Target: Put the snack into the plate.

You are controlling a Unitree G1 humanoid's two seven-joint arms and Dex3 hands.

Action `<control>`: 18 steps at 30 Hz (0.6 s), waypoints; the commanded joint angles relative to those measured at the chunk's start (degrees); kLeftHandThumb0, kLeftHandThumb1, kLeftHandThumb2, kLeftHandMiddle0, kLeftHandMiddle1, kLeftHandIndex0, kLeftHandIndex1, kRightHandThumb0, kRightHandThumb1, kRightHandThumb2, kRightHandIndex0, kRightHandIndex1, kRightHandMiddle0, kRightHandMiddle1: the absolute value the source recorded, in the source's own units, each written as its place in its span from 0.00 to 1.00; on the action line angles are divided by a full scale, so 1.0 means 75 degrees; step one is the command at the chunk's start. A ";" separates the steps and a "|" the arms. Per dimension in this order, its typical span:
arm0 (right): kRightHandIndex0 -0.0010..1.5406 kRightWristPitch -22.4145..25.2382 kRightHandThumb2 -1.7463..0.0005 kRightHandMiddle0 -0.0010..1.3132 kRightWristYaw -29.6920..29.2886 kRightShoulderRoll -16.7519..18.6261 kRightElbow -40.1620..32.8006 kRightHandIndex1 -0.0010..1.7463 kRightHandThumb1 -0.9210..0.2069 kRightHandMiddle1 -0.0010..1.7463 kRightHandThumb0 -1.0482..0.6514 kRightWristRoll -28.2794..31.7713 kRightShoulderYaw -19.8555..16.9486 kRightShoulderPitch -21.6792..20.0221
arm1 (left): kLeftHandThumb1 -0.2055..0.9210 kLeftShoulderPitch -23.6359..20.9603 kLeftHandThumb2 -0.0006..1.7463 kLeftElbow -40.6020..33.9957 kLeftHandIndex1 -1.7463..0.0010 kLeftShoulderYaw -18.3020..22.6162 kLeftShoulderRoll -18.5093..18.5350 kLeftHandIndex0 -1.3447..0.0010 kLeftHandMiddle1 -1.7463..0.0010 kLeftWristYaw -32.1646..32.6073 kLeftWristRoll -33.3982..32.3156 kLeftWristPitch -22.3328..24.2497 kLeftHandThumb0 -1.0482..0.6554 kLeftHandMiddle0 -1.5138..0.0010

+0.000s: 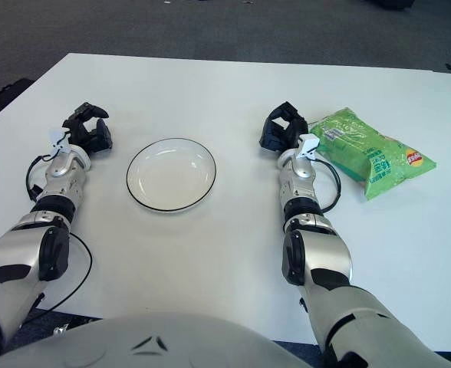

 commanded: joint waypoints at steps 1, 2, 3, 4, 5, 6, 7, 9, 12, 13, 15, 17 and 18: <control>0.67 -0.0152 0.21 0.50 -0.0445 0.0025 0.0281 1.00 0.59 1.00 0.32 -0.0419 0.0243 0.0306 | 0.43 0.0323 0.78 0.0368 0.00 0.0057 -0.0108 0.52 0.00 0.0127 -0.0030 0.0407 0.33 0.13; 0.67 -0.0247 0.21 0.50 -0.0620 0.0002 0.0292 1.00 0.59 1.00 0.32 -0.0584 0.0341 0.0323 | 0.43 0.0320 0.78 0.0376 0.00 0.0063 -0.0107 0.52 0.00 0.0141 -0.0030 0.0410 0.33 0.13; 0.67 -0.0390 0.21 0.50 -0.1051 -0.0069 0.0272 1.00 0.58 1.00 0.32 -0.0987 0.0578 0.0373 | 0.43 0.0317 0.78 0.0385 0.00 0.0069 -0.0117 0.52 0.00 0.0185 -0.0025 0.0409 0.33 0.13; 0.67 -0.0498 0.22 0.49 -0.1378 -0.0121 0.0262 1.00 0.57 1.00 0.32 -0.1287 0.0755 0.0408 | 0.43 0.0314 0.78 0.0392 0.00 0.0074 -0.0125 0.52 0.00 0.0217 -0.0021 0.0408 0.33 0.14; 0.67 -0.0568 0.22 0.49 -0.1814 -0.0199 0.0233 1.00 0.57 1.00 0.33 -0.1673 0.0987 0.0450 | 0.43 0.0316 0.78 0.0395 0.00 0.0079 -0.0136 0.52 0.00 0.0255 -0.0020 0.0408 0.33 0.14; 0.66 -0.0605 0.23 0.48 -0.2103 -0.0247 0.0223 1.00 0.55 1.00 0.33 -0.1917 0.1134 0.0472 | 0.43 0.0318 0.78 0.0396 0.00 0.0084 -0.0144 0.52 0.00 0.0277 -0.0017 0.0407 0.33 0.14; 0.66 -0.0595 0.24 0.47 -0.2440 -0.0308 0.0207 1.00 0.55 1.00 0.33 -0.2192 0.1303 0.0485 | 0.43 0.0319 0.78 0.0396 0.00 0.0090 -0.0150 0.52 0.00 0.0295 -0.0017 0.0408 0.33 0.14; 0.65 -0.0581 0.25 0.46 -0.2835 -0.0373 0.0201 1.00 0.53 1.00 0.33 -0.2491 0.1492 0.0492 | 0.43 0.0319 0.78 0.0391 0.00 0.0096 -0.0161 0.52 0.00 0.0321 -0.0011 0.0407 0.33 0.14; 0.64 -0.0475 0.27 0.45 -0.3551 -0.0504 0.0099 1.00 0.51 1.00 0.34 -0.3048 0.1842 0.0500 | 0.43 0.0321 0.78 0.0387 0.00 0.0106 -0.0169 0.52 0.00 0.0355 -0.0007 0.0388 0.32 0.14; 0.64 -0.0427 0.27 0.45 -0.3735 -0.0570 0.0034 1.00 0.51 1.00 0.34 -0.3206 0.1939 0.0493 | 0.43 0.0323 0.78 0.0387 0.00 0.0111 -0.0171 0.52 0.00 0.0360 -0.0010 0.0381 0.32 0.14; 0.63 -0.0343 0.28 0.44 -0.3990 -0.0715 -0.0159 1.00 0.49 1.00 0.34 -0.3446 0.2067 0.0497 | 0.43 0.0340 0.78 0.0372 0.00 0.0116 -0.0175 0.52 0.00 0.0353 -0.0015 0.0367 0.32 0.14; 0.63 -0.0242 0.29 0.43 -0.4253 -0.0879 -0.0528 1.00 0.48 1.00 0.35 -0.3720 0.2194 0.0560 | 0.42 0.0354 0.78 0.0365 0.00 0.0121 -0.0166 0.52 0.00 0.0334 -0.0022 0.0360 0.32 0.14; 0.63 -0.0197 0.30 0.42 -0.4363 -0.0939 -0.0718 1.00 0.47 1.00 0.35 -0.3834 0.2245 0.0606 | 0.42 0.0358 0.79 0.0365 0.00 0.0124 -0.0160 0.52 0.00 0.0324 -0.0024 0.0359 0.32 0.14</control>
